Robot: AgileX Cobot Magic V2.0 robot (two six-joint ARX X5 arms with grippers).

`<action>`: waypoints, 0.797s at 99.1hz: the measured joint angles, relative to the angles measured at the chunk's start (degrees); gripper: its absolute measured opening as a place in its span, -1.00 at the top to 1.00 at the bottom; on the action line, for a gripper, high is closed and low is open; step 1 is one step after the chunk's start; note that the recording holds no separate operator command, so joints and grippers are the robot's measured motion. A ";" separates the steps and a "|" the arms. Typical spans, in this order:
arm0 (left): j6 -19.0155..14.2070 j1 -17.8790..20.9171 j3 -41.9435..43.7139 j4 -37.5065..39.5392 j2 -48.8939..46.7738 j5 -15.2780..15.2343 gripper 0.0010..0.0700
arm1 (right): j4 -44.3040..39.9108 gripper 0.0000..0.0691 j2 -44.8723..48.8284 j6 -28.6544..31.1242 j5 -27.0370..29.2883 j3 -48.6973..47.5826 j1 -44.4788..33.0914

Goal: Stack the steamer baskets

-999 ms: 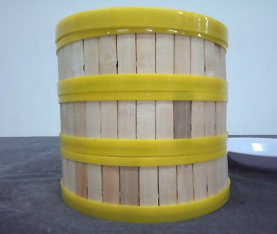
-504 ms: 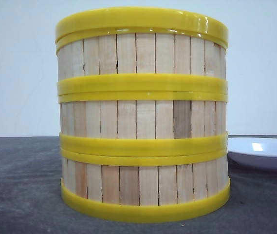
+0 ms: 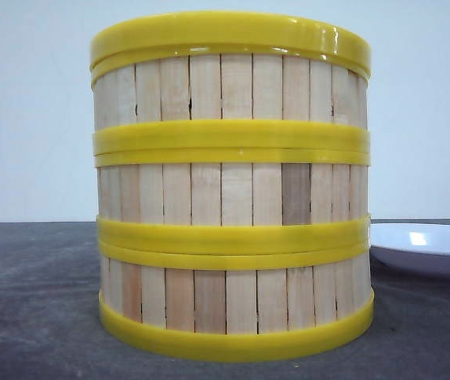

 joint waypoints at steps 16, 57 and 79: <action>0.00 0.00 0.00 0.00 0.00 0.00 0.95 | 3.37 0.97 0.00 -3.02 2.86 0.00 -3.50; 0.00 0.00 0.00 0.00 0.00 0.00 0.95 | 17.03 0.97 -4.15 -16.20 -23.89 -6.16 -43.85; 0.00 0.00 0.00 0.00 0.00 0.00 0.95 | 27.76 0.97 -11.19 -16.63 -31.95 -21.55 -58.80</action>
